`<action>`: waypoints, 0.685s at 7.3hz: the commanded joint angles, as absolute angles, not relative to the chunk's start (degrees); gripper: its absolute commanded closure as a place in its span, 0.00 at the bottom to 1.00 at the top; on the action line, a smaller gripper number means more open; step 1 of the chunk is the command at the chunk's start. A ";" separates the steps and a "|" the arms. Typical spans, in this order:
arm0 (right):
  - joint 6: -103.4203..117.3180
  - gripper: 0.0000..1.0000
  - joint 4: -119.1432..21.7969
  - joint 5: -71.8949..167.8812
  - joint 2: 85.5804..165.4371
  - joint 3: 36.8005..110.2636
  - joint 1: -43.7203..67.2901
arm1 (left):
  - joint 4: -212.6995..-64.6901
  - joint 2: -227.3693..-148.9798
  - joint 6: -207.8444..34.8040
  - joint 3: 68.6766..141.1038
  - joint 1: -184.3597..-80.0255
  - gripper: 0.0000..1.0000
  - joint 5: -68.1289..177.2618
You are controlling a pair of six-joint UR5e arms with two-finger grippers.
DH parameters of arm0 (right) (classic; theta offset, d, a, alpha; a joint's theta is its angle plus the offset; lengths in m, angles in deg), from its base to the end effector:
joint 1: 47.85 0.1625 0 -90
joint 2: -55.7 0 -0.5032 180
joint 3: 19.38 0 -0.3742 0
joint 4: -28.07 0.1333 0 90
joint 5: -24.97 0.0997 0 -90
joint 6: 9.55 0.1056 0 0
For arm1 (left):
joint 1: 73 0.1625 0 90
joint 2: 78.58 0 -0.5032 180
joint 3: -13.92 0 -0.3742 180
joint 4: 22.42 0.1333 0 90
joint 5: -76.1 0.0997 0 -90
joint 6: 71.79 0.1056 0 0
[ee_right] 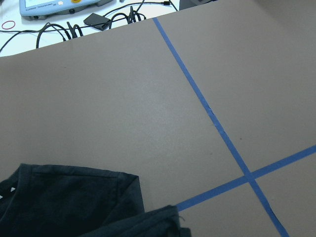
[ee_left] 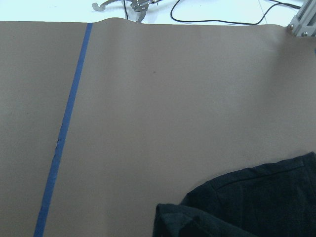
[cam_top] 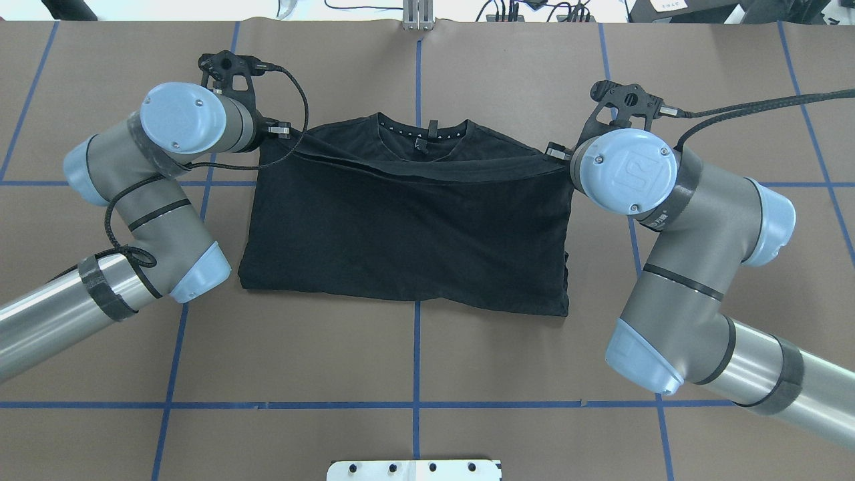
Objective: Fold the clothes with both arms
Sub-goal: 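Release the hem near the collar and raise both grippers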
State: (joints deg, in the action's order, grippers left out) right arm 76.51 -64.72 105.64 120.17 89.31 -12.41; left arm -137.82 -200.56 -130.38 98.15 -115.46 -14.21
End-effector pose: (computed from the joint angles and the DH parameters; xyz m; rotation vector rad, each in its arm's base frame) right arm -0.4250 -0.4871 0.3678 0.3955 -0.6362 0.5831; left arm 0.4614 -0.6021 0.4115 0.5380 0.7241 -0.1772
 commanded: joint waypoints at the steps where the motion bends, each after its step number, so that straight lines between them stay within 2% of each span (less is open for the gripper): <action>1: 76.05 1.00 -64.39 105.57 118.56 85.41 -11.90 | -138.08 -200.84 -127.96 96.28 -115.45 1.00 -13.72; 3: 75.97 1.00 -62.47 105.48 116.61 81.28 -11.90 | -138.43 -201.01 -127.86 96.27 -115.45 1.00 -13.72; 4: 76.05 0.91 -59.84 105.39 116.52 79.61 -11.81 | -138.43 -201.71 -127.95 96.27 -115.45 0.83 -13.81; 5: 76.05 0.44 -58.43 105.39 116.52 78.63 -11.46 | -139.65 -201.71 -127.69 96.36 -115.54 0.25 -13.99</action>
